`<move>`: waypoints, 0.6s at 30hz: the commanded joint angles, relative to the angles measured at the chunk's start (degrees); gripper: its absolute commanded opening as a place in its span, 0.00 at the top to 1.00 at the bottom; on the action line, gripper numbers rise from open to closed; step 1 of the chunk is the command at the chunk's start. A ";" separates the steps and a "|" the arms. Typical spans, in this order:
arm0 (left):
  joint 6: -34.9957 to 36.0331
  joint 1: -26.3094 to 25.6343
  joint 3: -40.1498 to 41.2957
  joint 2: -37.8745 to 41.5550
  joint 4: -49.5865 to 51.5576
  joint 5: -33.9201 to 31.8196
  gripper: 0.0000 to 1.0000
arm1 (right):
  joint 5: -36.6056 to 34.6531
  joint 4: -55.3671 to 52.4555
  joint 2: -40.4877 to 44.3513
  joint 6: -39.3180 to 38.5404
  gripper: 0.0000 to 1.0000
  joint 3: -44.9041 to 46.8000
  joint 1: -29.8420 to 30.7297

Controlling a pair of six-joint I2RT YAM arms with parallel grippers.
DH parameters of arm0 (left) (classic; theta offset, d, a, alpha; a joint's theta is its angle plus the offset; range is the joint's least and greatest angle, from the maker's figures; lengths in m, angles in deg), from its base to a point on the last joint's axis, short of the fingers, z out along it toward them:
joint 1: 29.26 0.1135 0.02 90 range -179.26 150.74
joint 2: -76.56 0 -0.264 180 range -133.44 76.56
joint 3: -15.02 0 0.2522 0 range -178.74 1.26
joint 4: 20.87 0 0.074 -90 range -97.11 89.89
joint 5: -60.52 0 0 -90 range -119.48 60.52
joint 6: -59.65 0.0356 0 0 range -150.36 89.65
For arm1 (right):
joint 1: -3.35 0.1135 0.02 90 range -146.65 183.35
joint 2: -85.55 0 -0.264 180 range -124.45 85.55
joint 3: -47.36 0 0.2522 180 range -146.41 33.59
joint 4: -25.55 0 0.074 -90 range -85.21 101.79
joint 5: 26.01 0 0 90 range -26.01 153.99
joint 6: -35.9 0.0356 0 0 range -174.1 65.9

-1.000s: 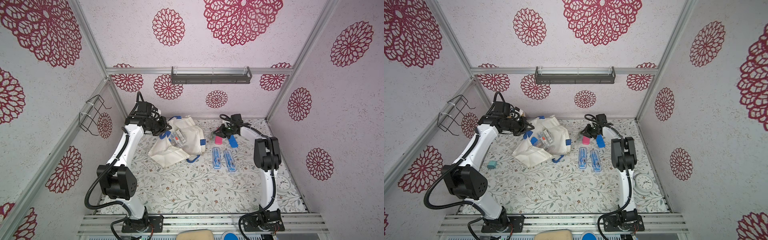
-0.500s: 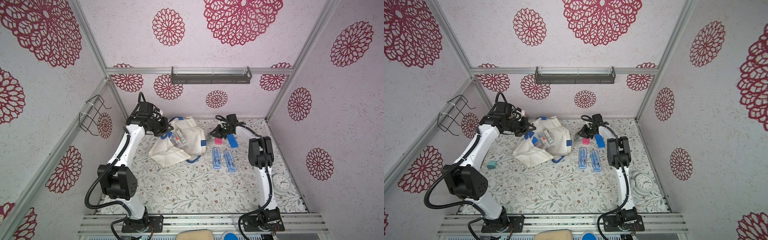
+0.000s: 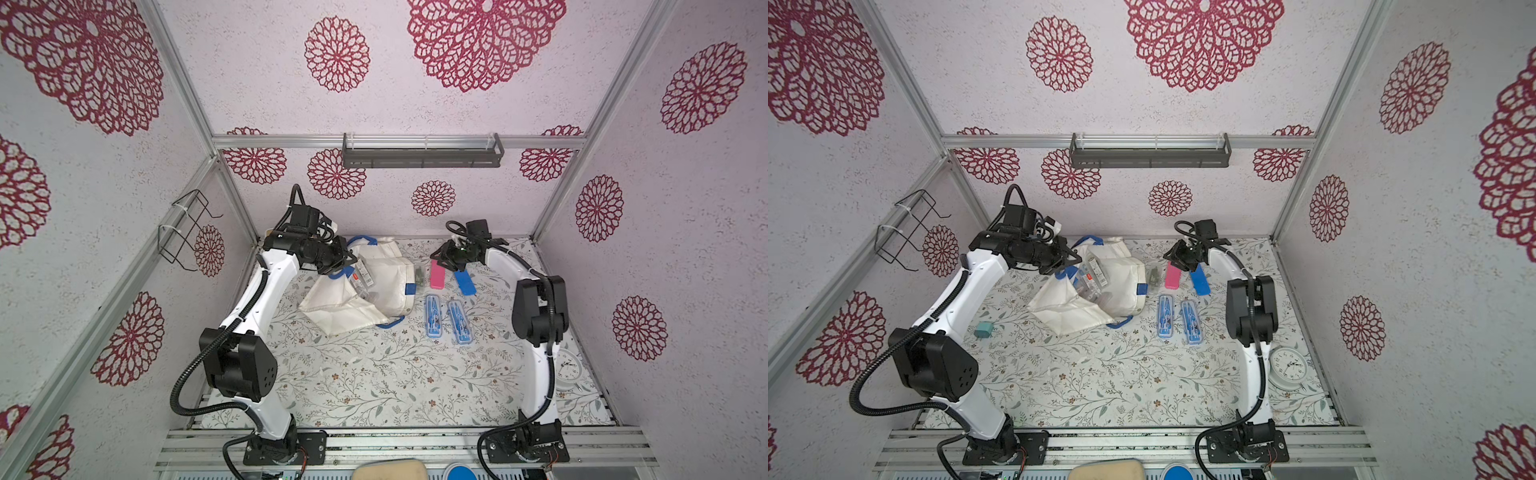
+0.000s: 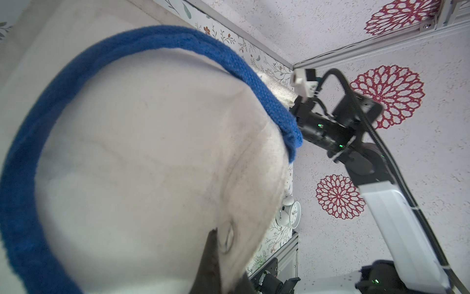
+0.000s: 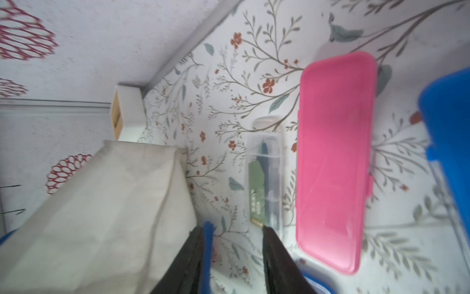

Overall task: Take out the compass set from the canvas bag
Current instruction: Place the compass set at the center of the board, then pick up the compass set from the canvas bag.

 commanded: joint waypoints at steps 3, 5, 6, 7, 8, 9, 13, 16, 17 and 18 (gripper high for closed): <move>-0.40 -1.64 -1.36 -0.17 -1.79 -0.37 1.00 | -3.31 11.39 19.07 6.81 0.66 12.16 5.22; -0.65 -1.94 -1.41 -0.10 -1.37 -1.47 1.00 | -4.90 12.71 23.61 7.29 0.68 16.55 9.27; -0.76 -1.99 -1.41 0.01 -1.24 -2.01 1.00 | -5.18 13.14 24.82 7.28 0.68 18.06 11.15; -0.94 -2.08 -1.39 0.06 -1.15 -2.73 1.00 | -4.62 13.35 25.69 7.15 0.68 19.30 13.58; -1.15 -2.18 -1.52 0.10 -1.09 -3.28 1.00 | -4.26 12.39 25.87 6.58 0.70 19.88 16.02; -1.31 -2.17 -1.56 0.15 -1.04 -3.70 1.00 | -4.01 11.23 25.84 5.79 0.71 20.16 18.08; -2.13 -2.35 -2.04 0.64 -1.41 -5.41 1.00 | -2.08 9.19 24.82 2.48 0.72 23.22 25.27; -2.39 -2.35 -2.87 0.81 -1.55 -6.69 1.00 | 1.87 10.05 22.73 2.16 0.73 24.61 28.36; -2.35 -2.34 -3.35 0.83 -1.57 -6.95 1.00 | 3.75 9.87 21.38 1.92 0.73 23.96 29.26; -2.35 -2.37 -3.77 0.70 -1.45 -7.30 1.00 | 4.99 9.02 20.05 1.49 0.74 22.79 30.08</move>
